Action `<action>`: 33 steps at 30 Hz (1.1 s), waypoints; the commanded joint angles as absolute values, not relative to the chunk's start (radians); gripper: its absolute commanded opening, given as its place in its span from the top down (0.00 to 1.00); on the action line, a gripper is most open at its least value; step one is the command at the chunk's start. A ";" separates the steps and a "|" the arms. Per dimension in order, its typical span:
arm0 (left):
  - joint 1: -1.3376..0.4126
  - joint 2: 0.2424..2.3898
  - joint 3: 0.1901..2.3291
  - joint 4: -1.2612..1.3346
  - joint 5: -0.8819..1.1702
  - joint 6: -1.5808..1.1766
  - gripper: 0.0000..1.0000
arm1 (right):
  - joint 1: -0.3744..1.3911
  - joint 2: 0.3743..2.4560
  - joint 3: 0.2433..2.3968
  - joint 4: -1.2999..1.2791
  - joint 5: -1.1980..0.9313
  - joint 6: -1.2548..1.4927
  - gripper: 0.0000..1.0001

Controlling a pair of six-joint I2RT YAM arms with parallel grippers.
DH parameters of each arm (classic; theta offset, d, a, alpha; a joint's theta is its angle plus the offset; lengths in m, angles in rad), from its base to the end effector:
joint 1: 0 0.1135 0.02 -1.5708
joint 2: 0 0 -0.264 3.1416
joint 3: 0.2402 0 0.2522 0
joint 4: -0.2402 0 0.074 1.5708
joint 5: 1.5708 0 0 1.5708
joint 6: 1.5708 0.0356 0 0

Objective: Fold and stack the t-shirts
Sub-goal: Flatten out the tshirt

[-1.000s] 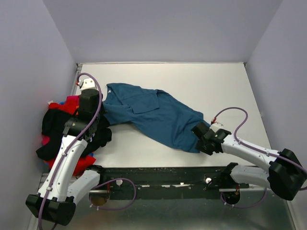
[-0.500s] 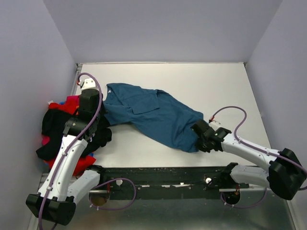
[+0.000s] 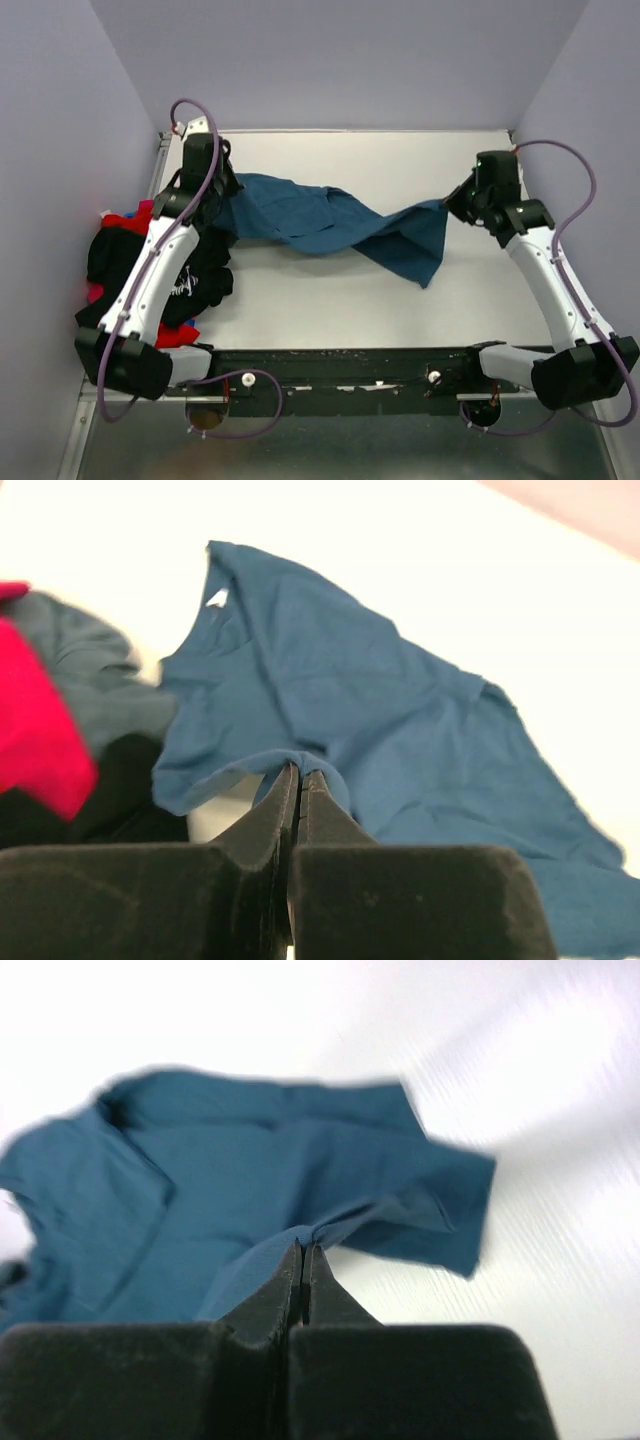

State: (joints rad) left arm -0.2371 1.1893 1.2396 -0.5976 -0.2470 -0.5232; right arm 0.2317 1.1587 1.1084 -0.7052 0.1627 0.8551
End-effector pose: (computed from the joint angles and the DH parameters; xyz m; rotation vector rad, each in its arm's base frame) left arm 0.2509 -0.0517 0.3743 -0.4444 2.0583 -0.1957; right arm 0.2362 0.0498 0.3282 0.7961 2.2020 0.3592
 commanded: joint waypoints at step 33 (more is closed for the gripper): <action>-0.150 1.345 2.084 -0.130 -0.049 -0.543 1.00 | -0.204 1.187 2.078 -0.615 -0.259 0.686 0.99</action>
